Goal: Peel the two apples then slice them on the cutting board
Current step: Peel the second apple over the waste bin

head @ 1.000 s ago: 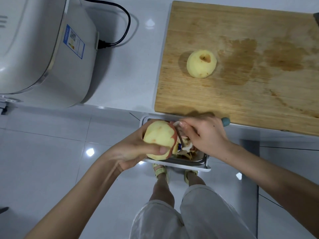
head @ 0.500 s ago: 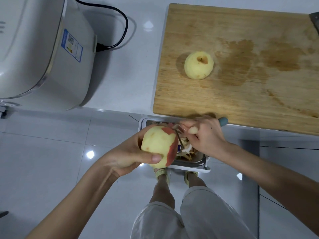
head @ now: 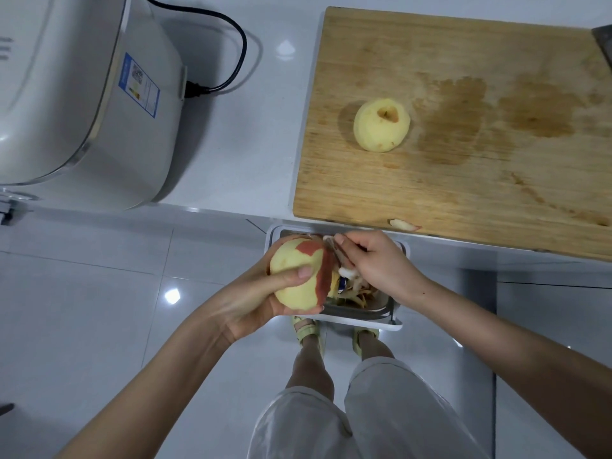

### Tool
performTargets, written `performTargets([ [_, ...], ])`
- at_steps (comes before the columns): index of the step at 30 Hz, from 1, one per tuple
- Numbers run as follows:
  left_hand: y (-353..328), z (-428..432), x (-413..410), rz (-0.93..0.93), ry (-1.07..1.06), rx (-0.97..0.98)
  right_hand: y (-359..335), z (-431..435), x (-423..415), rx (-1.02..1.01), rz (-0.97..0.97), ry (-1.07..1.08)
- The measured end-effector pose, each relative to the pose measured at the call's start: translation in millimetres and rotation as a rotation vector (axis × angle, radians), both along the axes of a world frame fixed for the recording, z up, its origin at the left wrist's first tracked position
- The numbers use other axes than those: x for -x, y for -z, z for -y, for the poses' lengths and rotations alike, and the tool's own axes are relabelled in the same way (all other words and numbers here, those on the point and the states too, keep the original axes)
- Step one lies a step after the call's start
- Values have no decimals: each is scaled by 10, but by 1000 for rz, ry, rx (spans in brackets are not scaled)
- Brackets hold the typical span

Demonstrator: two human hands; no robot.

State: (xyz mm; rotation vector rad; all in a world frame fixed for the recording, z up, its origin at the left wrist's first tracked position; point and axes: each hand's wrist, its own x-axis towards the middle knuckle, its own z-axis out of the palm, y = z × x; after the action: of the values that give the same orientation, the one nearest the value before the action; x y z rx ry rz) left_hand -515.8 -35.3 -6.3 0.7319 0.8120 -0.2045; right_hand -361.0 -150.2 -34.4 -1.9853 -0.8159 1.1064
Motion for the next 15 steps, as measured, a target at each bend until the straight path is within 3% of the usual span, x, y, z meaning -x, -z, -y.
performTargets([
  [2,-2,-17,0,-39,74,-106,-66,-23,25,-89,168,-25],
  [4,-2,-33,-4,-54,198,-212,-156,-66,37,-234,476,-101],
  [7,-3,-42,-21,-32,321,-319,-167,-165,31,-407,776,-343],
  [10,2,-48,-22,-32,331,-389,-142,-202,19,-460,801,-469],
  [15,5,-41,1,-29,337,-399,-61,-119,-50,-457,709,-374],
])
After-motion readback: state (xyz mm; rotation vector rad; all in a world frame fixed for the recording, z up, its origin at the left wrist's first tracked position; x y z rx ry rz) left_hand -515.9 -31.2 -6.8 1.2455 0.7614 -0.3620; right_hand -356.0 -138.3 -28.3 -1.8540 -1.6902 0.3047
